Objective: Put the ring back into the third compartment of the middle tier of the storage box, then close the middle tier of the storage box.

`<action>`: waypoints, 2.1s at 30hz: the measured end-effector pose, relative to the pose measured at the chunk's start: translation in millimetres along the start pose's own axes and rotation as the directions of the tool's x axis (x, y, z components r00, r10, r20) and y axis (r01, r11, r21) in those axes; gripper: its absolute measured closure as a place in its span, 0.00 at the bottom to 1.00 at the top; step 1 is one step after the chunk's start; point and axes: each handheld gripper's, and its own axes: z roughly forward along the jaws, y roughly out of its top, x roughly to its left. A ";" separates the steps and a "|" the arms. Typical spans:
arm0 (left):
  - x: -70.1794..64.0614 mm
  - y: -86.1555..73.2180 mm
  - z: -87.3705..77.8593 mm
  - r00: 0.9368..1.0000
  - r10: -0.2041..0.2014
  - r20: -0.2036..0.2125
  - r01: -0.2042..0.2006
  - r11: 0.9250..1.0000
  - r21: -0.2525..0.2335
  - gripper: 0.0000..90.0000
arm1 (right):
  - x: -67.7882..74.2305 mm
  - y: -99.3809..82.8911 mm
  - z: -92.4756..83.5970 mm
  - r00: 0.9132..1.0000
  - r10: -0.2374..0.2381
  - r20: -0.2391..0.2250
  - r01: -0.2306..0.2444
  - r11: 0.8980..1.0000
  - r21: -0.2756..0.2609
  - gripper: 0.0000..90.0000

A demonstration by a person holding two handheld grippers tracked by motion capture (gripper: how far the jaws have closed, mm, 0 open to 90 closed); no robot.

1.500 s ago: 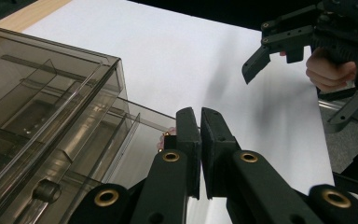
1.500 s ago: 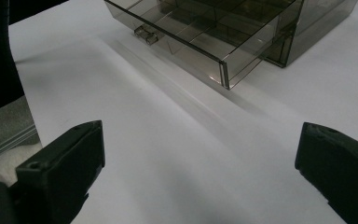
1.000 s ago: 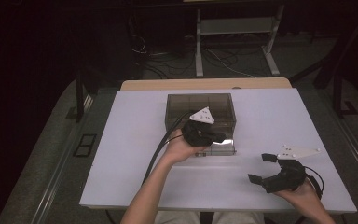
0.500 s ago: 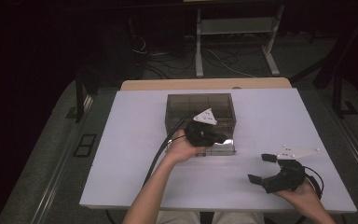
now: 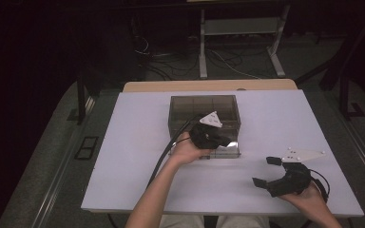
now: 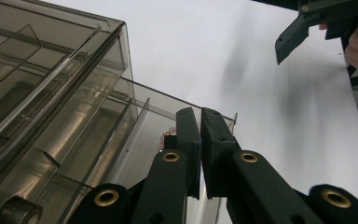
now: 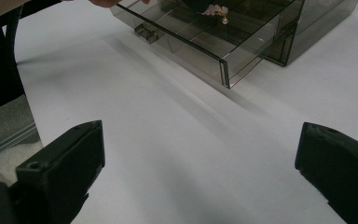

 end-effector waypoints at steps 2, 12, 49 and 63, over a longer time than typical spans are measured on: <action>1.4 -0.5 1.1 1.000 -0.005 0.000 0.005 1.000 -0.002 0.96 | 0.1 0.0 0.1 1.000 -0.001 0.000 0.001 1.000 0.000 0.01; 7.9 -4.7 7.8 1.000 -0.026 -0.002 0.026 0.999 0.031 0.96 | 0.0 0.0 0.1 1.000 0.000 0.001 0.000 1.000 0.002 0.01; -2.6 -1.4 -32.7 0.992 -0.113 -0.061 0.110 0.993 -0.047 0.53 | 0.6 0.1 0.8 1.000 0.003 0.001 -0.003 1.000 0.002 0.01; -10.2 -13.0 -52.3 0.989 -0.121 -0.083 0.116 0.991 -0.071 0.53 | 0.8 0.1 1.8 1.000 0.005 0.002 -0.005 1.000 0.004 0.01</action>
